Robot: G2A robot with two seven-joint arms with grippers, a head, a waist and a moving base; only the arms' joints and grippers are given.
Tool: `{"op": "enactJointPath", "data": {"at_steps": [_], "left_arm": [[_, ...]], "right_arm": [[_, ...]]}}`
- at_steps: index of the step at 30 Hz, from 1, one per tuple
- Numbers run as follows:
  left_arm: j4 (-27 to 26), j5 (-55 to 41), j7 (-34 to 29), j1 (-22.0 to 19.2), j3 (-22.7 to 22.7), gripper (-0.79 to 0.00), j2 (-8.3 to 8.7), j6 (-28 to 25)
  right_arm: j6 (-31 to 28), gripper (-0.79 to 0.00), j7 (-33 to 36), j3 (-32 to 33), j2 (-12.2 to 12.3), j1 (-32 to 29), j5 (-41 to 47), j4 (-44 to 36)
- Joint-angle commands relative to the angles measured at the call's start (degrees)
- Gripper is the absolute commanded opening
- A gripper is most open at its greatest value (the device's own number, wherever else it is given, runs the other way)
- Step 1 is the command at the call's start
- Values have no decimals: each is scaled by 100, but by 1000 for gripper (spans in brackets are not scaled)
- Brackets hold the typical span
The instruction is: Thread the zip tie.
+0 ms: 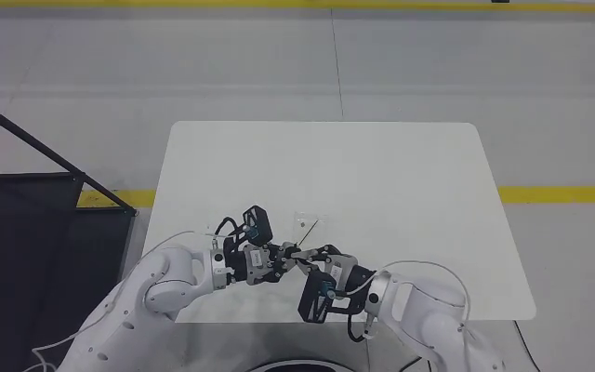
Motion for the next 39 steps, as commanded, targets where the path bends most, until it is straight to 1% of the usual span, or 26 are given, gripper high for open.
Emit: {"op": "enactJointPath", "data": {"at_steps": [1, 9, 27, 33, 39], "left_arm": [[-11, 10, 5, 11, -1, -785, 0, -7], [-45, 43, 15, 47, -20, -785, -1, -3], [-83, 313, 320, 148, -113, -785, -20, 171], [-93, 406, 427, 160, -121, -785, -29, 144], [-115, 489, 450, 187, -127, -785, -33, 106]], "right_arm": [[13, -785, 47, -9, -5, 8, 9, 2], [95, -785, 173, -25, -25, 20, 63, -19], [-159, -785, -183, 155, 24, -144, -56, -102], [-171, -785, -42, 122, 17, -121, -47, -68], [-64, -785, 89, 68, -10, -56, 56, -35]]}}
